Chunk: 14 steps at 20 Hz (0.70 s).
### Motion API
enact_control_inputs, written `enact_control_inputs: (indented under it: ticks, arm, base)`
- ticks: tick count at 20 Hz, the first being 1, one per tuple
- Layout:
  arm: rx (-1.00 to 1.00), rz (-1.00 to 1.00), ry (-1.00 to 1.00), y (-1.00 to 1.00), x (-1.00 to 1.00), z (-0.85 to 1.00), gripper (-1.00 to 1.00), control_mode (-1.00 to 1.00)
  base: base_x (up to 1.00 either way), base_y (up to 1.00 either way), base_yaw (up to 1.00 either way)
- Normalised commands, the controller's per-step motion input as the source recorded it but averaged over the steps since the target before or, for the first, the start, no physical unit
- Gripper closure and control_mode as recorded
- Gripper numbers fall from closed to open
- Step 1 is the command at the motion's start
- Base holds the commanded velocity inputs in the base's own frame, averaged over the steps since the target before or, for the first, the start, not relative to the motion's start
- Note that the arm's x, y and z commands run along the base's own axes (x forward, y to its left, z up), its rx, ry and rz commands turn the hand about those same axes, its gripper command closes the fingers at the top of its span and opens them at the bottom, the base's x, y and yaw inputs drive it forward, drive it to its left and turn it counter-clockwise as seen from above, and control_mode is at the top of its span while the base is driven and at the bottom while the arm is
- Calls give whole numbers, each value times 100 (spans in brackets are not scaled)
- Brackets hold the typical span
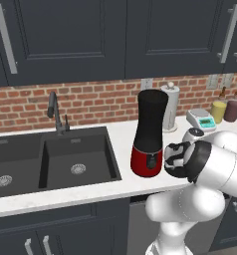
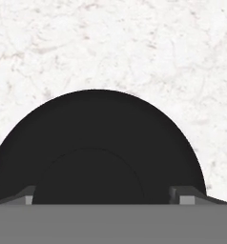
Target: Close the lid blender by securely placing the lid on top.
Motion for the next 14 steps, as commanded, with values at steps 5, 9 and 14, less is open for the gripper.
enact_control_inputs:
  ticks: [5,9,14]
  arm:
    - [0,0,1,0,0,-16,100,-100]
    - [0,0,0,0,0,0,100,-100]
    - [0,0,0,0,0,0,100,-100]
  base:
    - [0,0,0]
    - [0,0,0]
    - [0,0,0]
